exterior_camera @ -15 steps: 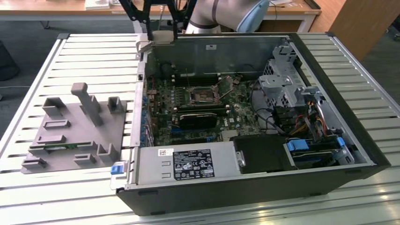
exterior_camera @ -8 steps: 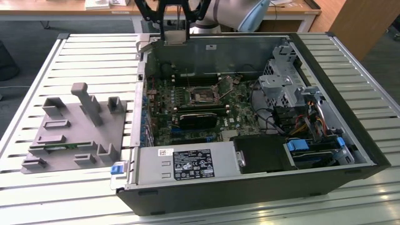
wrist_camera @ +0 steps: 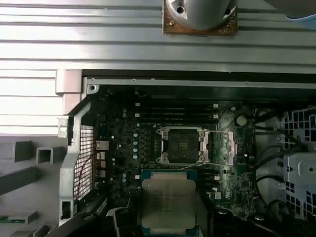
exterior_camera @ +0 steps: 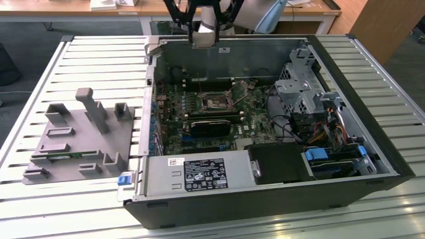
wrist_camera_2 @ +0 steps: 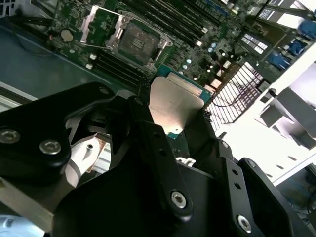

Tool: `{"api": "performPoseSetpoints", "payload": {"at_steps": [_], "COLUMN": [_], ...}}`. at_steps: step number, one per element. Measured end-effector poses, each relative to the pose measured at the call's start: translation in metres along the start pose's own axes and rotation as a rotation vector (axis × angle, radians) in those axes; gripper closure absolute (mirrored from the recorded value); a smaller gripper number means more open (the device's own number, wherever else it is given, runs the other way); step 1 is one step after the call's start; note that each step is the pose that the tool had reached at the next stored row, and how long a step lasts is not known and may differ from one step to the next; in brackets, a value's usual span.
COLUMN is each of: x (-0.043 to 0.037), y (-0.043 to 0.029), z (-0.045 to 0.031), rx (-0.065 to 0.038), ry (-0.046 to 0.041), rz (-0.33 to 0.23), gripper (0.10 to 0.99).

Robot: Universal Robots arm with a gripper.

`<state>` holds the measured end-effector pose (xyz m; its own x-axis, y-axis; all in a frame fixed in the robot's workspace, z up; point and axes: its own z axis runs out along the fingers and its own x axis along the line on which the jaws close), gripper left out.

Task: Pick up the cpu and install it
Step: 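Pick up the cpu and move it towards the insertion slot, then place the cpu into insertion slot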

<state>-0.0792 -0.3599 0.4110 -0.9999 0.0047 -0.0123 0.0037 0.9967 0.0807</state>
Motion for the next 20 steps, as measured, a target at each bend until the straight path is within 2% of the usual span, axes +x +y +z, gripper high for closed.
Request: {"api": "performPoseSetpoints", "payload": {"at_steps": [11, 14, 18, 20], "x": [-0.0466, -0.0515, -0.0542, -0.0542], "y": [0.0006, 0.0005, 0.0006, 0.0006], "z": [0.0034, 0.0036, 0.0037, 0.0041], "rx": [-0.003, -0.002, -0.002, -0.002], "ry": [-0.0085, -0.0095, -0.0099, -0.0118], "rz": [0.000, 0.003, 0.008, 0.031], "gripper": [0.557, 0.557, 0.557, 0.557]}}
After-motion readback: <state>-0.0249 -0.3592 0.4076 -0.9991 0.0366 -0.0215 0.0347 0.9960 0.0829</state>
